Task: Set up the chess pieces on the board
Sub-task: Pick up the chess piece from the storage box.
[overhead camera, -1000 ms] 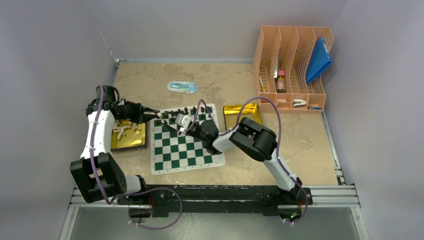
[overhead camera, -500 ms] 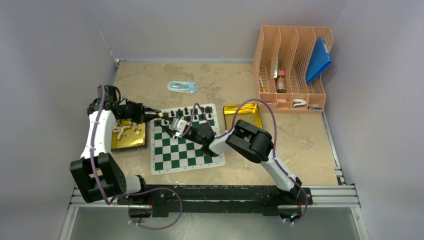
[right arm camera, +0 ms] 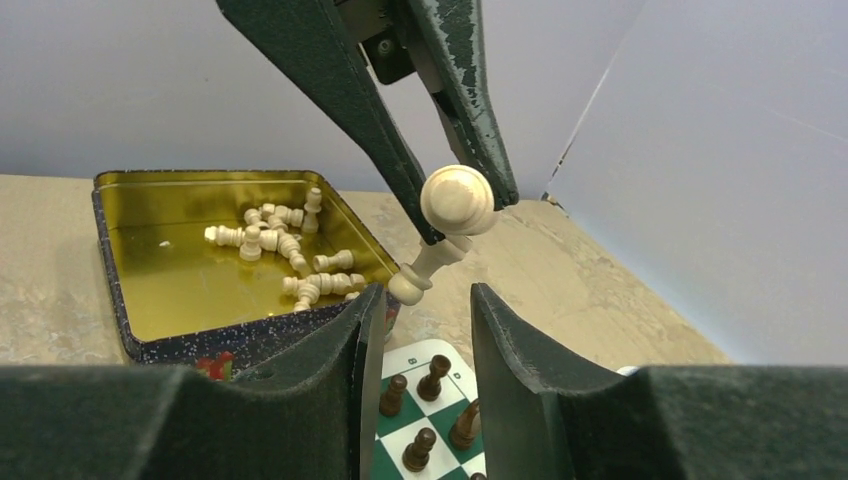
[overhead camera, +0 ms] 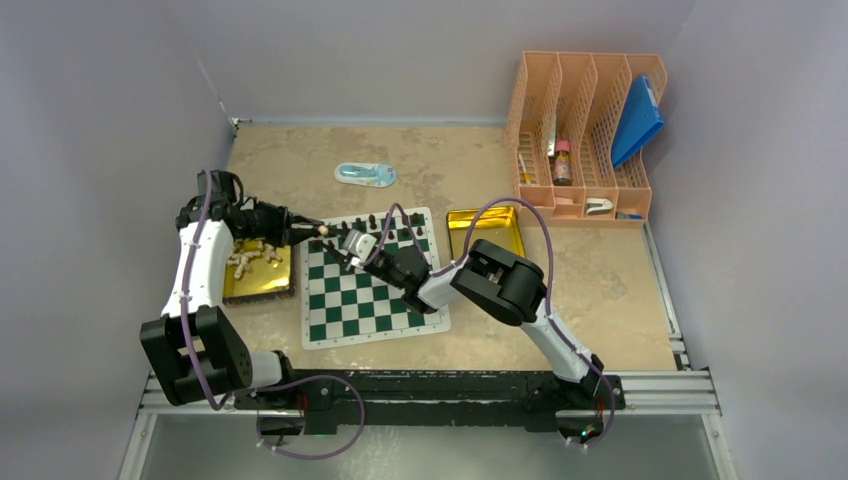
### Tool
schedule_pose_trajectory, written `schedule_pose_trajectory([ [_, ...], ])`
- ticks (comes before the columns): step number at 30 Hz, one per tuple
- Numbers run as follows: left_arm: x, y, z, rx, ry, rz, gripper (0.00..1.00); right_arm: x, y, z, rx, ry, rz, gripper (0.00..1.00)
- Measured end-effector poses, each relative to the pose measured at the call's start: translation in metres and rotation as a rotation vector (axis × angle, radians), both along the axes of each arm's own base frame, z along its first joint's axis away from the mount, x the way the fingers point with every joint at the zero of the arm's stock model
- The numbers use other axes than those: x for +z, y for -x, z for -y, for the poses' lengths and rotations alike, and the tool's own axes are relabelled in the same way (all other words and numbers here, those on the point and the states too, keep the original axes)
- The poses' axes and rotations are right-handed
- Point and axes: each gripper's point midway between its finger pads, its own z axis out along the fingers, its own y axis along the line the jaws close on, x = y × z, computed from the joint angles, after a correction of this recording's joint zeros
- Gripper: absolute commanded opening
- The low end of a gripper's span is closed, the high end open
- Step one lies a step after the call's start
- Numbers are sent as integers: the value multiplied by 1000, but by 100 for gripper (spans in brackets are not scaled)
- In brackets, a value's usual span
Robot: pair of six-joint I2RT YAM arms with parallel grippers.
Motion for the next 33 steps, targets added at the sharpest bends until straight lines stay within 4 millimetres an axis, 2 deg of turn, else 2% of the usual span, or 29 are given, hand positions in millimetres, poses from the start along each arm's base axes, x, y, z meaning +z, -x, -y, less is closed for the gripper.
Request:
schedule_pose_trajectory([
  [6, -4, -2, 0, 0, -3, 12, 11, -1, -5, 2, -31, -17, -41, 40],
  [11, -8, -3, 0, 9, 2, 8, 11, -2, -1, 1, -26, -31, -70, 47],
  [15, -10, -4, 2, 8, 0, 7, 11, -4, -1, 3, -35, -33, -86, 47],
  [20, -12, -4, 2, 8, -1, 9, 10, -7, 1, 3, -34, -30, -95, 35],
  [26, -14, -3, 3, 13, 3, 3, 10, -7, 1, 3, -39, -37, -101, 16],
  [30, -13, -3, 3, 17, 4, 5, 9, -11, 0, 6, -49, -37, -119, 11],
  [33, -15, -6, 0, 23, -23, 17, 8, -28, 3, 14, -55, -10, -165, 9],
])
